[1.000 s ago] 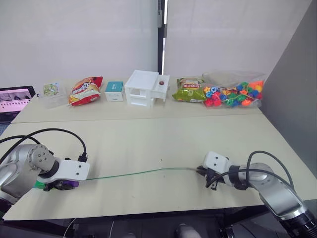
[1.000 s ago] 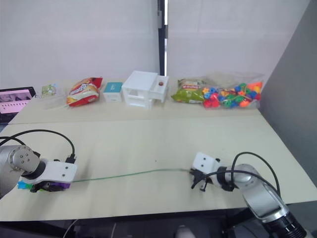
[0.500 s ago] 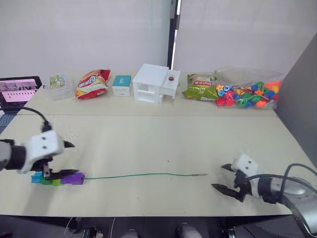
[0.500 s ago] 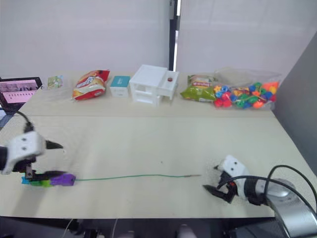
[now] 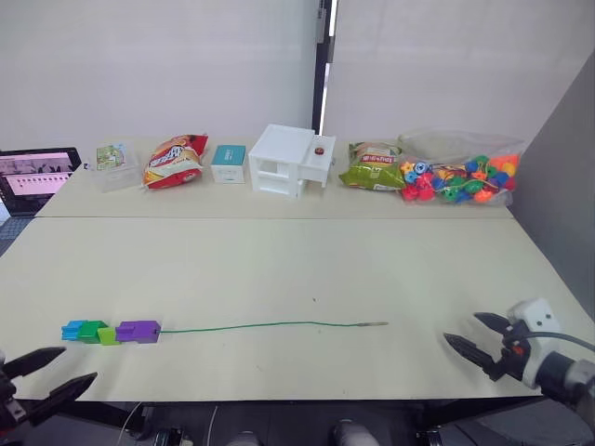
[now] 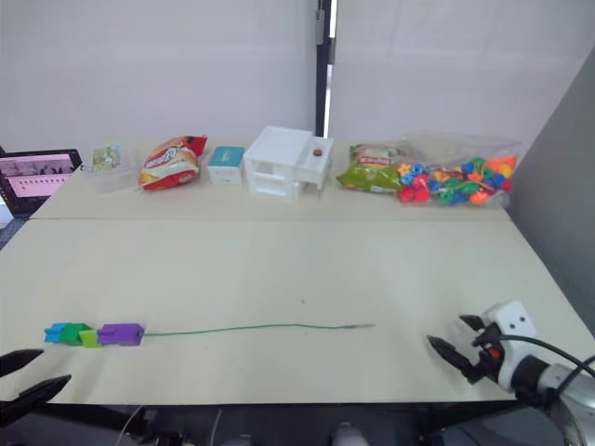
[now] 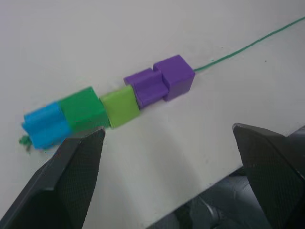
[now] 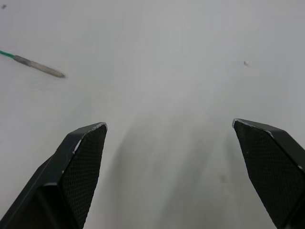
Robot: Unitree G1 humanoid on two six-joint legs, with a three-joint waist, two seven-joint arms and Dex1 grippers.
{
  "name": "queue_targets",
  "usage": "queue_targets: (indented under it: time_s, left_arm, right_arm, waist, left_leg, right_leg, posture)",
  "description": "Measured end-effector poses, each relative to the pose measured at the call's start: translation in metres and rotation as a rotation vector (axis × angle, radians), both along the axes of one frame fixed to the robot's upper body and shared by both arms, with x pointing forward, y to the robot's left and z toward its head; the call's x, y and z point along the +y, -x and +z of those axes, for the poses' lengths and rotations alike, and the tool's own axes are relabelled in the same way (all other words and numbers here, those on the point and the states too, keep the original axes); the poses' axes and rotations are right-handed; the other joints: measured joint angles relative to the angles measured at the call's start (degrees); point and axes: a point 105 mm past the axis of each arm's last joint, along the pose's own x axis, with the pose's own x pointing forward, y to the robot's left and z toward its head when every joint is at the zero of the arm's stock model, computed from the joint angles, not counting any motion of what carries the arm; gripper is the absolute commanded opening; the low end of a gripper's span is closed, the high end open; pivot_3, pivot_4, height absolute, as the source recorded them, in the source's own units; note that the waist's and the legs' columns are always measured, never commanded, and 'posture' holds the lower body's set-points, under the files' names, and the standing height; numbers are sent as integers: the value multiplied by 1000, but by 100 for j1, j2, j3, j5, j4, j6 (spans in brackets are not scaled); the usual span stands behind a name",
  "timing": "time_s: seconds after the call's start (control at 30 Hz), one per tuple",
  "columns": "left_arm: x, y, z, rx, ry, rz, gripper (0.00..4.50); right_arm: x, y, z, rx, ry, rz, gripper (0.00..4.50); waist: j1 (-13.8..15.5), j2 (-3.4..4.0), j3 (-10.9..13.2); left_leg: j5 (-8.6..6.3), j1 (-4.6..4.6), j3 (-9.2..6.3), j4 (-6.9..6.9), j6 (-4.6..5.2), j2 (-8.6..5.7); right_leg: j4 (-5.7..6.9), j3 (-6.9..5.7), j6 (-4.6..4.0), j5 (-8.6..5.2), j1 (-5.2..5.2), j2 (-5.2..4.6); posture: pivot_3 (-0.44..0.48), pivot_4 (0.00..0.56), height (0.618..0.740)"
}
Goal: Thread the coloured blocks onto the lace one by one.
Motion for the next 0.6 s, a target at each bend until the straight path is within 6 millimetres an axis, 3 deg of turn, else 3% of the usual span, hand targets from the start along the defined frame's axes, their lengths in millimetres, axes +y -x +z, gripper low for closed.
queue_targets:
  time_s: [0.2,0.6]
  left_arm:
    - [2,1,-9,-10,5,28,4500]
    - [-3,-4,-21,3,3,29,4500]
  right_arm:
    - [-11,10,-16,45,-23,-12,4446]
    - [-11,14,-18,50,-23,0,4446]
  waist:
    - [-47,3,0]
    - [-52,3,0]
  left_leg:
    - [0,-1,1,-2,0,1]
    - [-1,-2,1,-3,-1,1]
  right_leg:
    - [-1,2,2,-1,19,1]
    - [-2,3,2,-2,19,1]
  posture:
    - [0,150,740]
    - [0,150,740]
